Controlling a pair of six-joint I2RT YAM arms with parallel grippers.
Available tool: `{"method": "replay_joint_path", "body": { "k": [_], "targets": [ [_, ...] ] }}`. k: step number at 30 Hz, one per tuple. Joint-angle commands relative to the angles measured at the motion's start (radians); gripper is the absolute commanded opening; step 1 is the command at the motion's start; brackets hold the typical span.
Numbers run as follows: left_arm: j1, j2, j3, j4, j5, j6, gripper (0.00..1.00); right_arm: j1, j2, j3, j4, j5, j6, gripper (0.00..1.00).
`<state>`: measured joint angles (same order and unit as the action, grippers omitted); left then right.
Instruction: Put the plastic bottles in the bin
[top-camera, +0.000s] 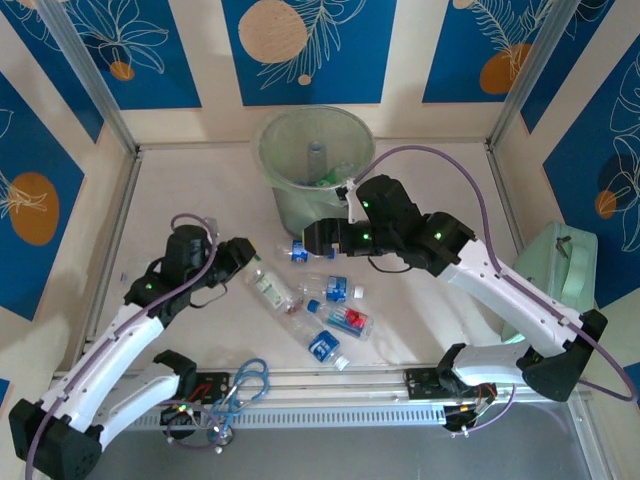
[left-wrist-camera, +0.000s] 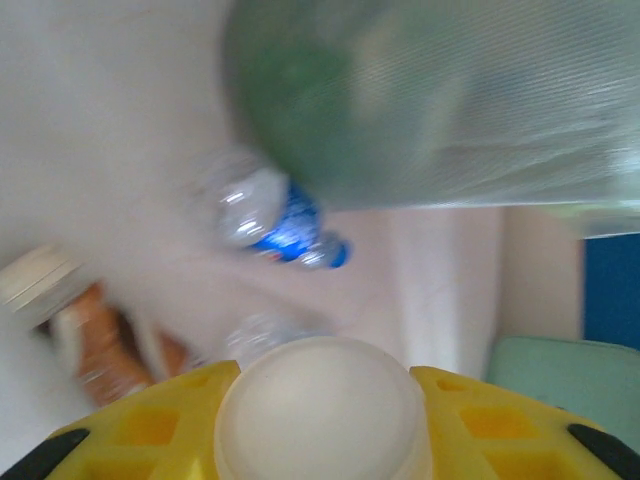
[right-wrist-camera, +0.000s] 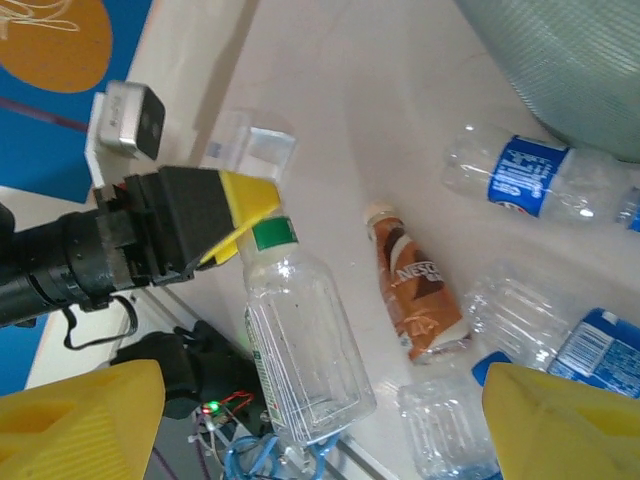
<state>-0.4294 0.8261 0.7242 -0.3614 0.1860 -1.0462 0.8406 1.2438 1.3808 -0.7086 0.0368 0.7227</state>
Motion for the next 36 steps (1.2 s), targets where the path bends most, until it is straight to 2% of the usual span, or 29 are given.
{"method": "replay_joint_path", "body": {
  "k": [1,7,9,12,17,20,23,36],
  "targets": [
    [0.033,-0.003,0.052,0.203,0.094,0.021,0.33,0.008,0.011,0.045,0.042,-0.078,-0.003,0.86],
    [0.079,0.048,0.052,0.676,0.283,-0.090,0.33,-0.013,0.001,0.056,0.094,-0.156,0.014,0.91],
    [0.090,0.077,0.036,0.869,0.328,-0.152,0.30,-0.048,-0.011,0.032,0.138,-0.220,0.049,0.92],
    [0.100,0.117,0.021,1.058,0.344,-0.233,0.26,-0.089,-0.030,-0.002,0.203,-0.296,0.089,0.93],
    [0.112,0.208,-0.005,1.336,0.349,-0.378,0.23,-0.105,-0.044,-0.011,0.219,-0.301,0.095,0.96],
    [0.116,0.256,-0.024,1.475,0.334,-0.449,0.22,-0.124,-0.053,-0.048,0.296,-0.366,0.134,0.97],
    [0.118,0.277,-0.028,1.514,0.327,-0.474,0.22,-0.135,-0.056,-0.082,0.387,-0.431,0.178,0.98],
    [0.117,0.289,-0.042,1.543,0.296,-0.492,0.20,-0.113,0.015,-0.085,0.619,-0.546,0.286,0.92]
  ]
}}
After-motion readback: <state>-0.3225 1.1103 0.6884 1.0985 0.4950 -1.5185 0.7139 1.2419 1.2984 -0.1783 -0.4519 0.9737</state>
